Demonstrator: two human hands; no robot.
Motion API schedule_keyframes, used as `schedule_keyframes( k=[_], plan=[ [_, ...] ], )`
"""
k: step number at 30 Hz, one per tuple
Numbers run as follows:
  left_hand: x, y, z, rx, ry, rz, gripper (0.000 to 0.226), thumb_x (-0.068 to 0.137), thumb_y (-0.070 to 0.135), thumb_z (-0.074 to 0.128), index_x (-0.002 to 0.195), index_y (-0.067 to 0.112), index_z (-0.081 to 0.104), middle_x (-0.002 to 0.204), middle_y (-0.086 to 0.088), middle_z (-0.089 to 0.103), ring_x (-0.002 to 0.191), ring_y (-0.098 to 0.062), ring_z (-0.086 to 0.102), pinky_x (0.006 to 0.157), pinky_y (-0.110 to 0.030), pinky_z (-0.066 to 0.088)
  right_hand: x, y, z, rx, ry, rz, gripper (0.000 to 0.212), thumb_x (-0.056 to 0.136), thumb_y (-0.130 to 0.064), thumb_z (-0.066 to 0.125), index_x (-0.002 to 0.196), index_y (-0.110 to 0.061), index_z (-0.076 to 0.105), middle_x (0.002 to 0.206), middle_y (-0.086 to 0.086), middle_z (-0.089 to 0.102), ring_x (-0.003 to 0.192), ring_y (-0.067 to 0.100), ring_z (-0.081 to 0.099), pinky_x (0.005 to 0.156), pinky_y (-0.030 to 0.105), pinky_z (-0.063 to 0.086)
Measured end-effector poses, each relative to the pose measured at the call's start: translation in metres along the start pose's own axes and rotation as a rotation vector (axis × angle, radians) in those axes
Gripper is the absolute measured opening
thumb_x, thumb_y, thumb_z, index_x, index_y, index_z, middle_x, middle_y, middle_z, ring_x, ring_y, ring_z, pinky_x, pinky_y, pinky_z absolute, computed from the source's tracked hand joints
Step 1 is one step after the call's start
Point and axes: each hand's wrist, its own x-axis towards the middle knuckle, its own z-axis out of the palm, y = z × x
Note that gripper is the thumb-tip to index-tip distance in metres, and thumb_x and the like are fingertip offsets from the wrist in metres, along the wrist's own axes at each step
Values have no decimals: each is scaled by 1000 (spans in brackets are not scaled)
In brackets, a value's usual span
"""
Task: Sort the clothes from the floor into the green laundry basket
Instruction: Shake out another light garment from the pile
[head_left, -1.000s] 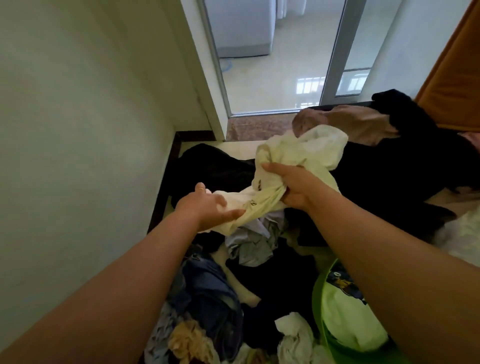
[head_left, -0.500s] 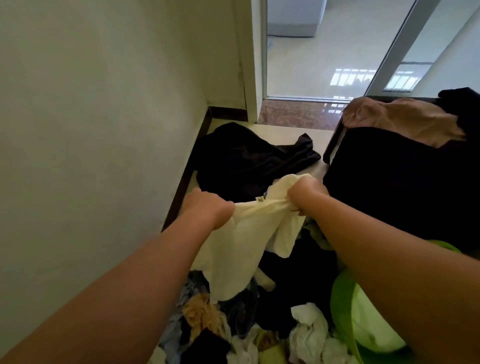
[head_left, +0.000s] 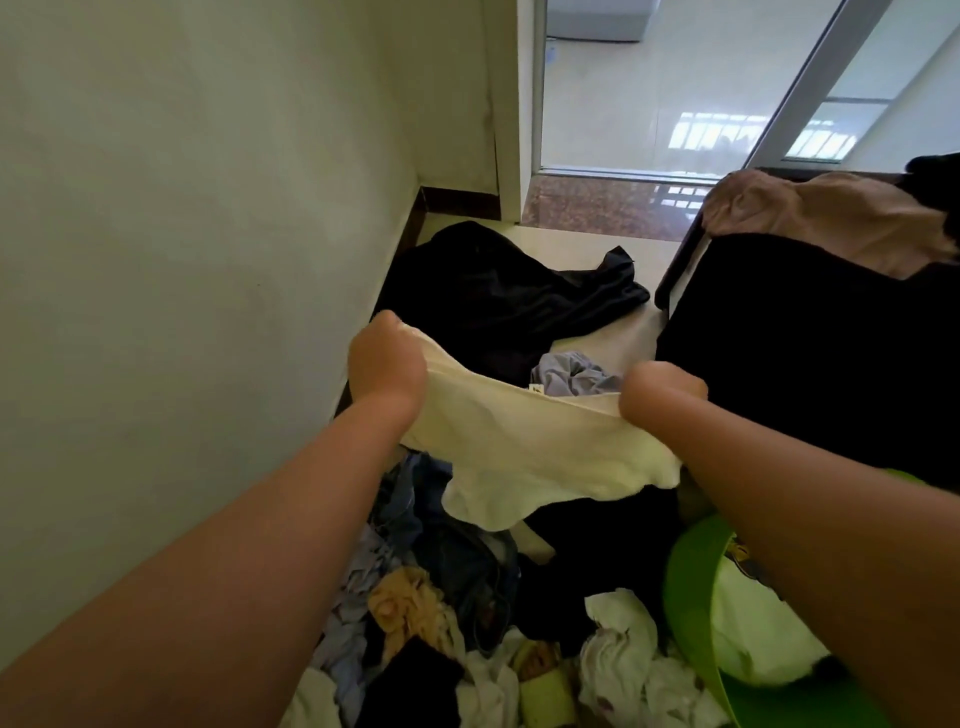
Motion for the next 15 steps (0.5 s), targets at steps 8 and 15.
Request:
schedule_keyframes(
  k=[8,15],
  plan=[
    [2,-13,16,63,-372,-1,45,93,-3,31,123,14,60,131,-10,54,110,-30,54,89,-38,46,15,18,-17,533,309,84,32,91,-3,39,106,-22,61,124,13,44,80,32,56,74,36,48],
    [9,-37,26,126,-290,-107,28,89,0,41,63,6,51,64,-7,48,53,-18,37,48,-27,31,16,24,-27,816,153,-240,25,87,-16,47,83,-24,70,91,4,68,84,24,64,78,37,54]
  ],
)
